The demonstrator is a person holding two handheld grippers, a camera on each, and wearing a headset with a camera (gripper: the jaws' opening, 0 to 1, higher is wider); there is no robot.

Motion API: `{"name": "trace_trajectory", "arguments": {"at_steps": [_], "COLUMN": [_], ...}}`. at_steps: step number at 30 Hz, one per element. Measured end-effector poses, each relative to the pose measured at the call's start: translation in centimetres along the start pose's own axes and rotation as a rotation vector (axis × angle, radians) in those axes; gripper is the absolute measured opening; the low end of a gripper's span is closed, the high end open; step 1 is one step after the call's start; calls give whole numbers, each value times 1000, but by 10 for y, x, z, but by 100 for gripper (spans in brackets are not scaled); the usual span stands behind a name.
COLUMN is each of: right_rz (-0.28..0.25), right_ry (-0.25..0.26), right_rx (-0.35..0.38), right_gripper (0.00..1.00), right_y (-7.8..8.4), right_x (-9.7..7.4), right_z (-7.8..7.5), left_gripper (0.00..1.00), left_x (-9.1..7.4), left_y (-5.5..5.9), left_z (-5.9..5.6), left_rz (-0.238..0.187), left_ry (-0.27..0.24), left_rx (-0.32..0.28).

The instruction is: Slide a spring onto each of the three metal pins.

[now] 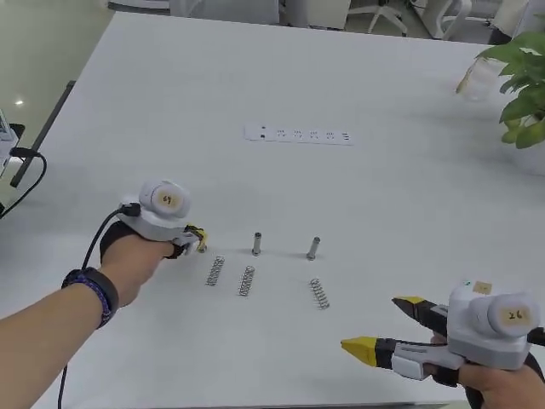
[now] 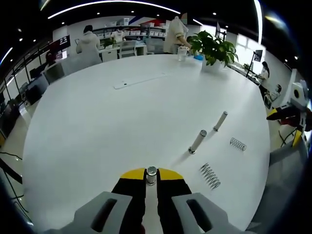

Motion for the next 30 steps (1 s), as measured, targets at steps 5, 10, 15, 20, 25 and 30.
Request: {"name": "trace_trajectory", "arguments": {"at_steps": [5,10,15,20,25,30], "right_rz": [0,0,1,3,5,3], "right_ry": [-1,-2,-1,2,3,3], "right_rx": [-3,0,1,4,5,7], "right_gripper": [80,80,80,80,80,80], "right_y": [-1,0,1,2,3,3], "right_x": [1,1,0,-1,-1,-2], "right_z": [0,0,0,-1,-2,-2], "left_gripper": [0,0,0,0,0,3], "left_x": [0,0,1,1,1,1], "left_y": [0,0,-1,-1,0,4], "left_z": [0,0,-1,-1,-2,-1], "left_rz": [-1,-3,-4,-3,0,15], "left_ry": [4,3,3,-1,0,-6], "left_rx": [-6,-14,-15,-17,-24,-30]}}
Point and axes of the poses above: the centre of the closed fingertips' face, and the gripper's own axes: x roughly forward along the fingers, z roughly to its left, y roughly out of its underside, the point moved 1 cm from there along -x, roughly backward along the fingers, and after that the axes turned 14 degrees about y, right-handed, at the moved point
